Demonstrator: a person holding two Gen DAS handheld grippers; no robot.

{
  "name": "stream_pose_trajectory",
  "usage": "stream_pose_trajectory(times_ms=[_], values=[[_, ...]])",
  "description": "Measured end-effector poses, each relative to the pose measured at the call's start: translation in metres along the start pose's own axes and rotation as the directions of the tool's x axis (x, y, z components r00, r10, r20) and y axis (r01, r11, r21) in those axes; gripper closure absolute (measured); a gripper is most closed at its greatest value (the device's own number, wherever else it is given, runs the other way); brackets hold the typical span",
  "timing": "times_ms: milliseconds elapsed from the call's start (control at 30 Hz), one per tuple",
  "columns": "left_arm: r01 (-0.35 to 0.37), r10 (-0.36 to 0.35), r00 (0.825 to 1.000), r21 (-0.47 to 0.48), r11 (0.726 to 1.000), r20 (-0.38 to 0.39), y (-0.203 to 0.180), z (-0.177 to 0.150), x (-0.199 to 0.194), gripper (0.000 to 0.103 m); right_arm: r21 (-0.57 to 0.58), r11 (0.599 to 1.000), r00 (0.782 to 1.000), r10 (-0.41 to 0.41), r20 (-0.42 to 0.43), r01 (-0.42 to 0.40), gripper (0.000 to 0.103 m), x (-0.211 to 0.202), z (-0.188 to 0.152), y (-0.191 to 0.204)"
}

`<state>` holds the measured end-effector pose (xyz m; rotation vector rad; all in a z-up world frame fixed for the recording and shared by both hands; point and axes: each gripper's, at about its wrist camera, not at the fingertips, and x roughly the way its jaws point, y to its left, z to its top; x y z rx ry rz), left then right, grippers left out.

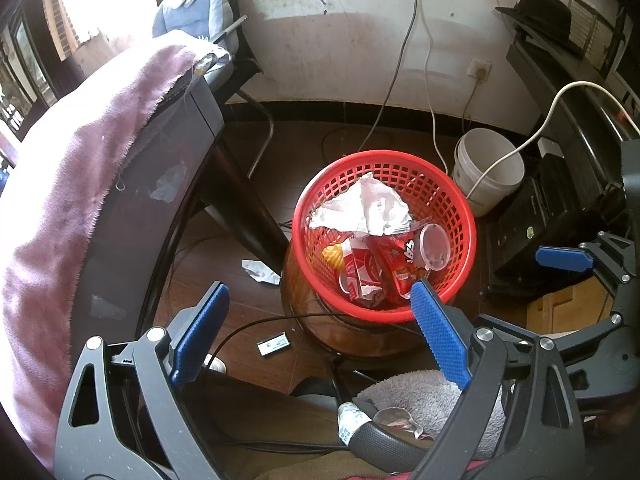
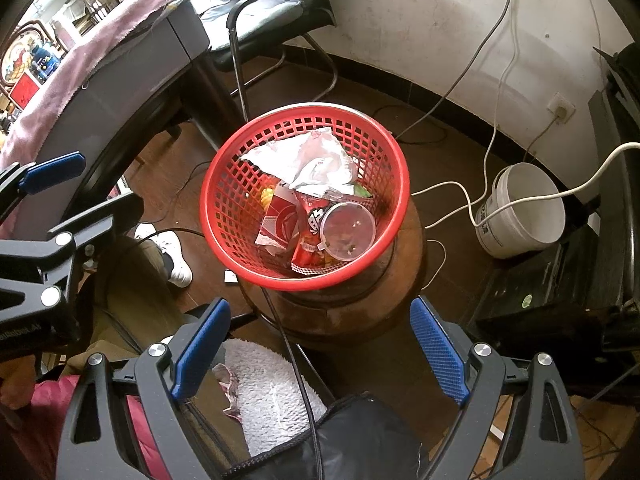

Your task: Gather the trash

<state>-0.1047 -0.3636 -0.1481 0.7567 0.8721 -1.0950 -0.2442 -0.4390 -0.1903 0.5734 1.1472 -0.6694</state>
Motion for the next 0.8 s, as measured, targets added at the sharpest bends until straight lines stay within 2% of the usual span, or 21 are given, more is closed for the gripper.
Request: stream_pose_trajectory(times_ms=[800], values=[[-0.006,0.006,1.000,0.023,1.000,0.002,-0.0003,-0.0058,0.0000,0.014,-0.006,1.000,1.000,0.015,-0.003,-0.015,0.013,-0.0008,0.0020,0.0017]])
